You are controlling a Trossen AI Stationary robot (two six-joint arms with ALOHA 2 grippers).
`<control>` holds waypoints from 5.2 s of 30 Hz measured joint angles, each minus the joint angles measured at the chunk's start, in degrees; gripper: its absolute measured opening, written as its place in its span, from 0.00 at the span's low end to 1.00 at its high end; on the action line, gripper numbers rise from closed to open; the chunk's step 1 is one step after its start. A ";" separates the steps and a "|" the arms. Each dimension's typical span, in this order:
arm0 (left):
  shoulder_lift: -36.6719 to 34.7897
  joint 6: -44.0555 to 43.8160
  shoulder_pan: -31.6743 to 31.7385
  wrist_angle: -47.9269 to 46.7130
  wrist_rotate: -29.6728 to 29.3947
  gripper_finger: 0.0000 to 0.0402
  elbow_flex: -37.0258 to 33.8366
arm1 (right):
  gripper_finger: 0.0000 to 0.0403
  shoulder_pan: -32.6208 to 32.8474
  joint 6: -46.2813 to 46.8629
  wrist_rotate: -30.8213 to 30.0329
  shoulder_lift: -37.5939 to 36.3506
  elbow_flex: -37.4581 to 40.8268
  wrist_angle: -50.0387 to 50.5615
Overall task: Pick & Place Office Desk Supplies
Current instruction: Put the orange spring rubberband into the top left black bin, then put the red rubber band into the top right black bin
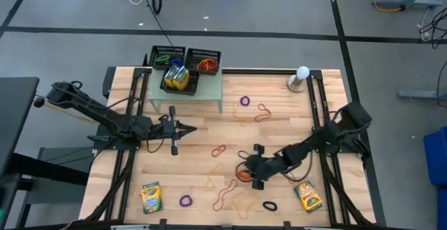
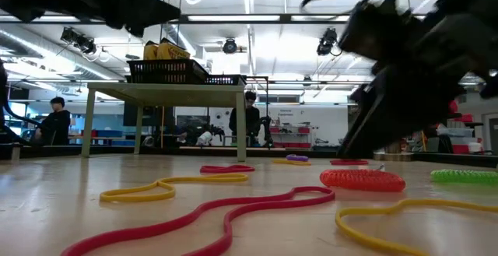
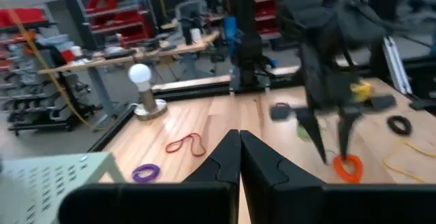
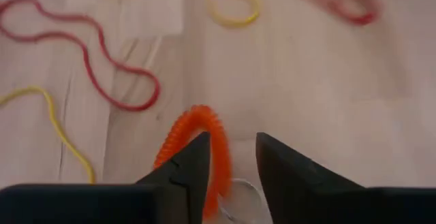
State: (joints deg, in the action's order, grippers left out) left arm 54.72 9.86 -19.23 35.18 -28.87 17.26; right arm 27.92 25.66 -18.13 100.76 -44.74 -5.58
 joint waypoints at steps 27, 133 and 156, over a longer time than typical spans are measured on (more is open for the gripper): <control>34.44 -27.24 0.09 30.75 -3.98 0.37 -1.79 | 0.05 -6.52 -16.12 -26.61 -2.46 -6.52 -0.10; 2.29 -10.40 74.34 -64.76 9.81 0.40 37.22 | 0.03 -3.78 -20.08 -27.93 -2.46 -6.51 -10.84; -21.33 -9.57 33.58 -57.63 13.69 0.02 22.04 | 0.01 -13.47 -12.39 -10.49 -8.55 -0.50 4.01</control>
State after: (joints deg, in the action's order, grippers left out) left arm 33.39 0.29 14.35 -22.45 -15.18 39.30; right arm 14.45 13.27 -28.62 92.21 -45.24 -1.57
